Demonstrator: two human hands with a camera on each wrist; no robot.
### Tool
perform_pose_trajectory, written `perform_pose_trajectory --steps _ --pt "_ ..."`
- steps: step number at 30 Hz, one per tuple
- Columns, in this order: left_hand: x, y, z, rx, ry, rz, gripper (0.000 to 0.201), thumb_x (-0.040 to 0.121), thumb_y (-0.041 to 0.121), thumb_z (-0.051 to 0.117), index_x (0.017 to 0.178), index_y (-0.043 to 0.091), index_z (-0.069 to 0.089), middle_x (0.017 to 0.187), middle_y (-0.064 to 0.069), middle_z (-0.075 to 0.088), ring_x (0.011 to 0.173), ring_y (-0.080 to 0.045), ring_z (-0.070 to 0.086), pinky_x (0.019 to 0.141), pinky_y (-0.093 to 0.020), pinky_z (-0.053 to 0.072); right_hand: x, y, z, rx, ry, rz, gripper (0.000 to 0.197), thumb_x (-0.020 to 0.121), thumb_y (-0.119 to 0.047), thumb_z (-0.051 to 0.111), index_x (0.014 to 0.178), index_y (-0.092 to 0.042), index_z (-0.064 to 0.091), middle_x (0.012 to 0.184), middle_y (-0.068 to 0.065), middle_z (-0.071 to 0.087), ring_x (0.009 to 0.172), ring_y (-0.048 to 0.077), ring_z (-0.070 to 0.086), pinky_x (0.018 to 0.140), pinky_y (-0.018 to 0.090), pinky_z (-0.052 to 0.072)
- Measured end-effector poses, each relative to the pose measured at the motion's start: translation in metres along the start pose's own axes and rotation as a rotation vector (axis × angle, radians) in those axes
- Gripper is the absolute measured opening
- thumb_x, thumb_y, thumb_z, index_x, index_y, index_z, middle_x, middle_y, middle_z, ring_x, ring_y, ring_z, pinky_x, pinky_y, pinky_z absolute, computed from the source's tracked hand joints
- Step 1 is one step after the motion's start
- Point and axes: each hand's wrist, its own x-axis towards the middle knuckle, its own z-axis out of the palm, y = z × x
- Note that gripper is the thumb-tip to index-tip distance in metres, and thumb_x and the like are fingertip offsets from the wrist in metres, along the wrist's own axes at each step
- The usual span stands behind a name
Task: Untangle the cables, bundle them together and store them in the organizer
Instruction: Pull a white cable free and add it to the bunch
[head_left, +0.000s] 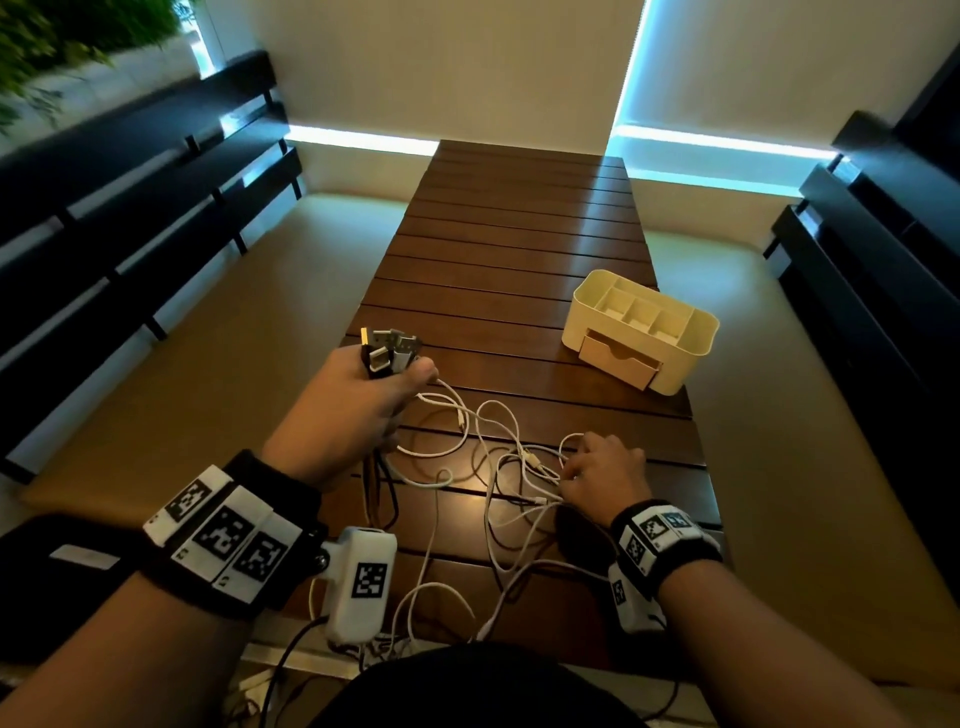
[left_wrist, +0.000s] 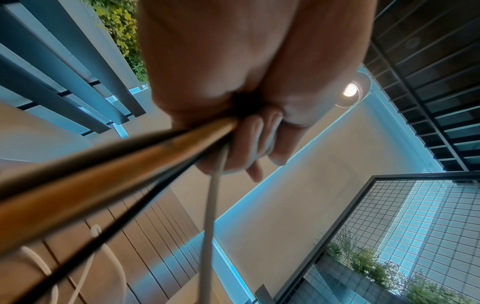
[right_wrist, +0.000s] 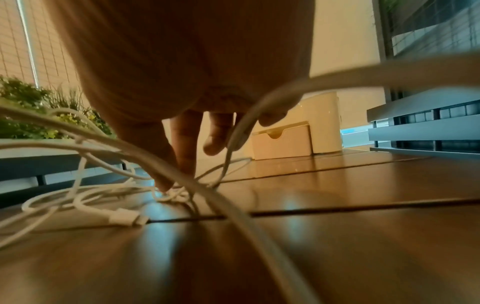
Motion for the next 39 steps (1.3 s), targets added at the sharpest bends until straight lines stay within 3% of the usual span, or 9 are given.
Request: perform_pose_trajectory --steps 6,11,13,17,22,24,30,35,39 --pt "0.006 0.003 0.007 0.003 -0.003 -0.019 0.031 0.099 0.024 0.057 0.106 -0.006 0.059 0.06 -0.002 0.032 0.049 -0.014 0.029 0.048 -0.029 0.029 0.001 0.003 0.011 -0.001 -0.027 0.041 0.034 0.088 -0.046 0.062 0.122 -0.041 0.064 0.12 -0.005 0.047 0.117 0.019 0.042 0.098 0.042 0.034" --pt "0.011 0.004 0.008 -0.01 -0.004 -0.005 0.032 0.098 0.022 0.058 0.107 -0.009 0.057 0.059 -0.002 0.031 0.047 -0.014 0.029 0.045 -0.028 0.03 0.004 0.003 0.009 0.061 0.011 0.067 0.017 0.089 -0.043 0.062 0.098 -0.032 0.07 0.109 -0.007 0.053 0.111 0.018 0.048 0.092 0.039 0.036" --pt "0.013 0.005 0.006 -0.028 -0.01 0.004 0.03 0.098 0.022 0.058 0.105 -0.008 0.058 0.06 -0.004 0.028 0.048 -0.015 0.026 0.047 -0.028 0.027 0.006 0.005 0.006 0.079 0.031 0.125 0.022 0.088 -0.048 0.061 0.095 -0.03 0.071 0.103 -0.007 0.054 0.106 0.017 0.052 0.092 0.039 0.04" --pt "0.014 0.005 0.003 -0.041 -0.019 0.006 0.027 0.098 0.022 0.058 0.103 -0.005 0.06 0.061 -0.005 0.028 0.05 -0.016 0.025 0.048 -0.028 0.026 0.007 0.009 0.007 0.056 -0.072 0.234 0.039 0.085 -0.06 0.061 0.102 -0.027 0.071 0.109 -0.003 0.055 0.106 0.019 0.055 0.094 0.04 0.045" --pt "0.016 0.003 -0.001 -0.043 -0.019 0.011 0.026 0.098 0.021 0.059 0.1 -0.004 0.061 0.059 -0.004 0.029 0.049 -0.015 0.026 0.049 -0.029 0.026 0.007 0.002 0.012 0.078 -0.044 0.211 0.025 0.092 -0.035 0.056 0.108 -0.023 0.072 0.11 0.0 0.055 0.105 0.022 0.056 0.091 0.039 0.048" --pt "0.016 0.003 -0.003 -0.054 -0.024 0.012 0.026 0.098 0.02 0.059 0.1 -0.005 0.06 0.059 -0.004 0.027 0.049 -0.015 0.025 0.049 -0.029 0.024 0.007 -0.003 0.009 0.109 -0.019 0.236 0.023 0.091 -0.035 0.059 0.102 -0.021 0.073 0.107 -0.001 0.054 0.102 0.021 0.054 0.09 0.039 0.049" --pt "0.019 0.001 -0.01 -0.08 -0.041 0.006 0.027 0.098 0.02 0.059 0.101 -0.006 0.06 0.058 -0.003 0.027 0.049 -0.015 0.023 0.049 -0.029 0.023 0.005 -0.011 -0.033 0.578 0.247 0.311 0.013 0.088 -0.031 0.065 0.077 -0.024 0.064 0.09 -0.003 0.06 0.085 0.019 0.06 0.08 0.042 0.055" --pt "0.022 0.0 -0.012 -0.103 -0.047 0.008 0.025 0.098 0.018 0.059 0.101 -0.007 0.06 0.055 0.001 0.027 0.047 -0.014 0.023 0.048 -0.028 0.022 0.008 -0.02 -0.056 0.843 0.234 0.372 0.006 0.085 -0.025 0.067 0.079 -0.027 0.065 0.085 -0.003 0.069 0.081 0.017 0.068 0.076 0.045 0.06" --pt "0.024 -0.002 -0.021 -0.117 -0.059 0.001 0.02 0.098 0.019 0.059 0.097 0.0 0.063 0.053 0.002 0.029 0.046 -0.014 0.023 0.049 -0.029 0.022 0.001 -0.026 -0.06 1.078 0.233 0.425 0.003 0.089 -0.013 0.066 0.088 -0.016 0.066 0.09 0.006 0.073 0.076 0.02 0.073 0.075 0.046 0.062"
